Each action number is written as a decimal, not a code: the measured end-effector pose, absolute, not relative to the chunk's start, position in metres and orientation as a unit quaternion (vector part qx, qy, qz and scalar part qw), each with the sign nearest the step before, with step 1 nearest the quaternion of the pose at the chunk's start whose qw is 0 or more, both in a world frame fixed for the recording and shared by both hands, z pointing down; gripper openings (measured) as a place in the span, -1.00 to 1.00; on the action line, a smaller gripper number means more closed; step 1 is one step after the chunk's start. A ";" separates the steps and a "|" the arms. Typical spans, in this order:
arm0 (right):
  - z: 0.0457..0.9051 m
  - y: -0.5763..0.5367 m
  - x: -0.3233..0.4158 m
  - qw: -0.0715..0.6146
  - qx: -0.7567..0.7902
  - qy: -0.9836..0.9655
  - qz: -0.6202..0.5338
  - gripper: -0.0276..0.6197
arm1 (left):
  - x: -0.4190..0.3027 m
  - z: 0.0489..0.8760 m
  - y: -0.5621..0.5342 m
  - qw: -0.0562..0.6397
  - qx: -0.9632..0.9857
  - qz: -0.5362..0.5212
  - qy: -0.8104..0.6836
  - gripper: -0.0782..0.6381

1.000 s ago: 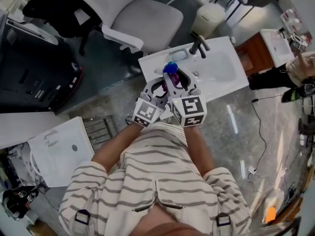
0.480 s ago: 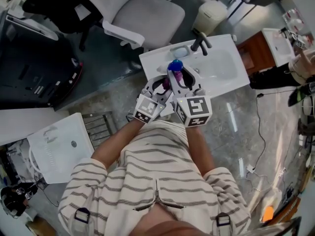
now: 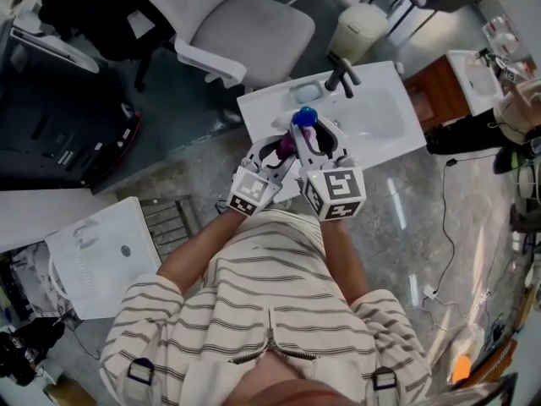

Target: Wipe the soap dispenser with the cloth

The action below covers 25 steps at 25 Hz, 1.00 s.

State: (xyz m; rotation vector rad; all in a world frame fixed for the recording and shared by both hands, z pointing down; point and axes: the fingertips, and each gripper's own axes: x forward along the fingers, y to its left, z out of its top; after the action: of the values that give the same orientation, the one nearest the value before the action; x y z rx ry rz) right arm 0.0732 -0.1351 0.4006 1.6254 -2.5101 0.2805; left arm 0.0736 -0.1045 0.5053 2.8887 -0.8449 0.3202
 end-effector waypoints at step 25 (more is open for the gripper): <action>0.408 -0.136 0.080 0.073 0.549 -0.827 0.097 -0.50 | 0.043 0.476 -0.099 0.066 0.949 0.077 -0.300 -0.46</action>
State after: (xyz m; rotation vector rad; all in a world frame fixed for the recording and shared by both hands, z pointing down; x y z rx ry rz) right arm 0.0803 -0.1357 0.4076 1.6482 -2.4835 0.2906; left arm 0.0432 -0.0991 0.4756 2.8605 -0.9042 0.2336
